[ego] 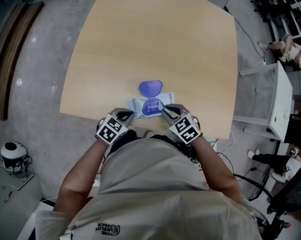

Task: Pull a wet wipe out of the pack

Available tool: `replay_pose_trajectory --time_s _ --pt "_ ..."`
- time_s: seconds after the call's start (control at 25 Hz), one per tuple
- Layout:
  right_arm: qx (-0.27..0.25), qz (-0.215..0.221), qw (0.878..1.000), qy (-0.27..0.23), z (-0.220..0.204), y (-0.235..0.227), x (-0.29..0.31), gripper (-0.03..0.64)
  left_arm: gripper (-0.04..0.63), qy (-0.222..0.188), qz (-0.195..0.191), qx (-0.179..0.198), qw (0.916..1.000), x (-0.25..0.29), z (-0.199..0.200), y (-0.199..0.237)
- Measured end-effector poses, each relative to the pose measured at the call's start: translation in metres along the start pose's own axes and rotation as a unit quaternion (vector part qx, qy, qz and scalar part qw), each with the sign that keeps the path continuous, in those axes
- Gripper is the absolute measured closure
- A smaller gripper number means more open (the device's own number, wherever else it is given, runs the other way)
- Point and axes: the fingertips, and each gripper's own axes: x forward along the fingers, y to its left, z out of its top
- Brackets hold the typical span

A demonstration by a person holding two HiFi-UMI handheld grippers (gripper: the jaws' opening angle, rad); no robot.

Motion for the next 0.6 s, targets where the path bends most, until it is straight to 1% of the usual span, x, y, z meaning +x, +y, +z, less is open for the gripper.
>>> replay_pose_trajectory --time_s 0.12,0.24,0.48,0.6 --pt "-0.01 0.001 1.0 0.018 0.003 0.005 0.007 0.561 0.589 -0.002 -0.008 0.005 1.0 -0.006 -0.003 0.002" --pt "-0.014 0.002 1.0 0.023 0.007 0.009 0.015 0.56 0.589 0.004 -0.007 0.019 0.9998 -0.008 -0.006 0.004" --pt "-0.016 -0.001 1.0 0.023 0.014 0.006 0.021 0.56 0.589 0.05 -0.003 0.048 0.9975 0.0 -0.012 0.0" --pt "-0.013 0.006 1.0 0.024 0.013 0.009 0.023 0.56 0.589 0.057 0.001 0.053 0.997 0.002 -0.014 -0.001"
